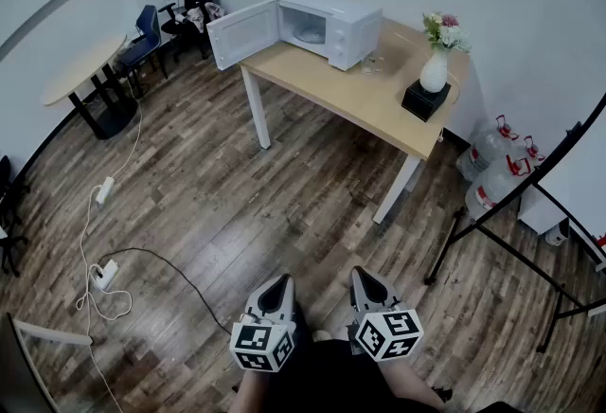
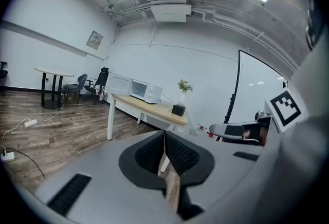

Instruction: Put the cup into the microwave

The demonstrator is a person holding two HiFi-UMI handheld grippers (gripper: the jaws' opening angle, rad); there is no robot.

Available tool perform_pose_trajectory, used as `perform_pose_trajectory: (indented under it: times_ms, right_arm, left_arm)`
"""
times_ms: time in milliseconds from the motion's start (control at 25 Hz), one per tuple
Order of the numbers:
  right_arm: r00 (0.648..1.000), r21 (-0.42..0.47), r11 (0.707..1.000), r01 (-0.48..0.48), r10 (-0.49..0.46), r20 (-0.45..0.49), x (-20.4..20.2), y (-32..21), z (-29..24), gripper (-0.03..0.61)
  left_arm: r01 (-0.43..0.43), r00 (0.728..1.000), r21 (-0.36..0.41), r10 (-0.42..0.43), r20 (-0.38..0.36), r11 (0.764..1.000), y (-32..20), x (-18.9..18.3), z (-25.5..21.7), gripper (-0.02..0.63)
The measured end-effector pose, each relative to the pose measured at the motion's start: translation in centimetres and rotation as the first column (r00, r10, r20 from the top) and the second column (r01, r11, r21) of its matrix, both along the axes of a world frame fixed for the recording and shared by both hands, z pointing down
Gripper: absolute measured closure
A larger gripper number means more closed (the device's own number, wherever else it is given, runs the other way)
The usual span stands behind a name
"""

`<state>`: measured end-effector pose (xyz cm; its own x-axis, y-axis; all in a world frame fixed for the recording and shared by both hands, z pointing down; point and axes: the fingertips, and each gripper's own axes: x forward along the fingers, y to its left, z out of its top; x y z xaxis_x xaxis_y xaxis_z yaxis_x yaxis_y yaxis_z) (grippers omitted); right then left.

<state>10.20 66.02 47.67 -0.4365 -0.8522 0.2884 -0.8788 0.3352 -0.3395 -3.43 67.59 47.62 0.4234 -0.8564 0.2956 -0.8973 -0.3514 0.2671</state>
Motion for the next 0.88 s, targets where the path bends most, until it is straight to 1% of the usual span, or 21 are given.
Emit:
perform_pose_trajectory:
  times_ms: [160,240,320,480,600,880]
  right_arm:
    - [1.0,0.009,1.0,0.0,0.0,-0.003,0.1,0.8,-0.3,0.586]
    - [1.0,0.009,1.0,0.005,-0.005,-0.003,0.0,1.0,-0.2,0.586]
    - [1.0,0.009,1.0,0.011,-0.011,-0.005,0.0,1.2,-0.1,0.586]
    - [1.0,0.016,1.0,0.016,-0.016,0.022,-0.3,1.4,-0.3,0.585]
    - [1.0,0.014,1.0,0.024,-0.024,0.014,-0.6,1.4,-0.2,0.584]
    - [1.0,-0.013,1.0,-0.004,0.004,0.002,-0.8,1.7,0.9,0.584]
  left_arm:
    - [0.0,1.0,-0.022,0.0,-0.013,1.0,1.0,0.3,0.0,0.607]
    - [0.001,1.0,-0.035,-0.002,-0.007,0.999,1.2,0.4,0.1,0.607]
    - [-0.001,1.0,-0.032,0.001,0.013,0.999,1.2,0.6,0.1,0.607]
    - [-0.012,1.0,-0.018,0.012,0.008,1.0,1.5,0.9,-0.2,0.607]
    - [-0.012,1.0,-0.018,0.012,0.025,1.0,1.5,0.7,-0.1,0.607]
    - [0.014,1.0,-0.017,-0.014,0.019,1.0,1.9,0.2,0.2,0.607]
